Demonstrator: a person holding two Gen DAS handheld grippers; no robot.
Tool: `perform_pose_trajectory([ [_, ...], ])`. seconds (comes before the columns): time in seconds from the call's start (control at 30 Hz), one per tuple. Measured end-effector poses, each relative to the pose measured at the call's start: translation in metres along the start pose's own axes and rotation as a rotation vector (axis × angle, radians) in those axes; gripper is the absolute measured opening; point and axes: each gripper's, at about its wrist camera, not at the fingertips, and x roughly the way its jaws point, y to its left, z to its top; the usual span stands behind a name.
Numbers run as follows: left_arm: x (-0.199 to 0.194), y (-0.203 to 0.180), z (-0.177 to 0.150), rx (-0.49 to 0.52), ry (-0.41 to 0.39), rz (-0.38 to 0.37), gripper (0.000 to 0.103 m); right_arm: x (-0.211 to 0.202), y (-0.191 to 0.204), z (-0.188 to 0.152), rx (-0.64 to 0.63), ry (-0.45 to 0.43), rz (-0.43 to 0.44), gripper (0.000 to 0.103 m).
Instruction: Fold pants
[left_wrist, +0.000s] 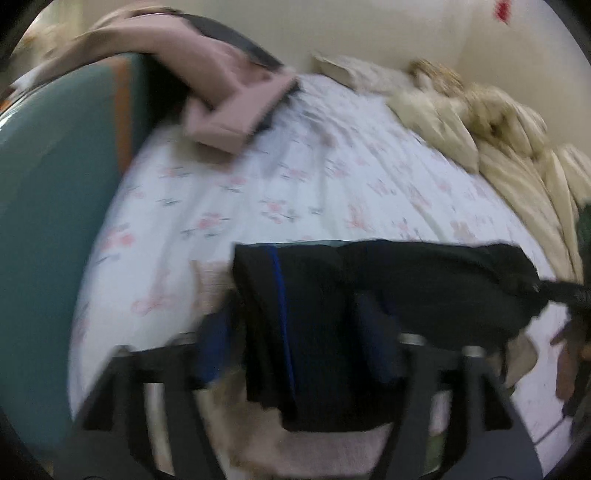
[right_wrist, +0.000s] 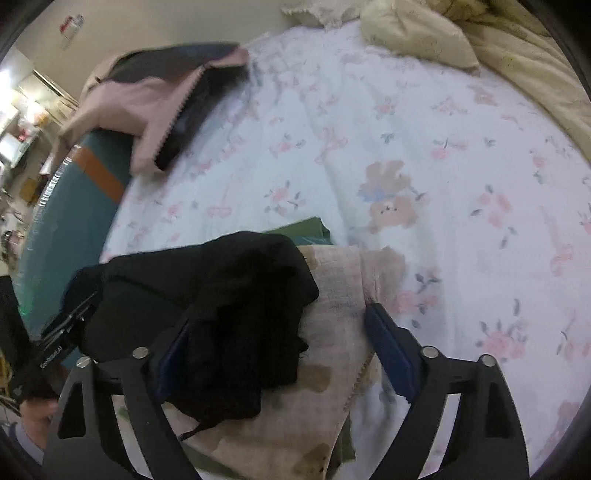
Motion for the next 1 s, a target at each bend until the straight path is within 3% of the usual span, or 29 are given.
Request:
perform_pose_trajectory([
  [0.03,-0.008,0.003,-0.003,-0.017,-0.005,0.011,0.087,-0.013,0.003,-0.005,-0.013,-0.014,-0.015,0.089],
  [0.13,-0.036,0.009,-0.019,-0.011,0.0,0.101,0.089,-0.052,0.012,-0.019,-0.059,-0.08,-0.067,0.089],
  [0.23,-0.066,-0.001,-0.038,0.079,0.012,0.074,0.089,-0.092,0.014,-0.046,0.026,-0.116,0.013,0.089],
  [0.3,-0.102,-0.011,-0.056,0.13,-0.06,0.081,0.089,-0.116,0.021,-0.07,0.05,-0.148,0.05,0.089],
  [0.5,-0.203,-0.027,-0.131,0.084,-0.15,0.007,0.089,-0.181,0.074,-0.159,-0.124,-0.231,-0.004,0.089],
  [0.63,-0.267,-0.043,-0.184,0.106,-0.246,0.036,0.089,-0.228,0.1,-0.225,-0.183,-0.3,-0.055,0.089],
  [0.73,-0.307,-0.058,-0.214,0.131,-0.261,0.032,0.091,-0.264,0.114,-0.276,-0.223,-0.356,-0.077,0.094],
  [0.8,-0.332,-0.057,-0.231,0.084,-0.278,0.013,0.091,-0.289,0.121,-0.309,-0.24,-0.406,-0.086,0.101],
  [1.0,-0.397,-0.054,-0.292,0.002,-0.33,0.031,0.103,-0.335,0.13,-0.393,-0.252,-0.461,-0.106,0.103],
])
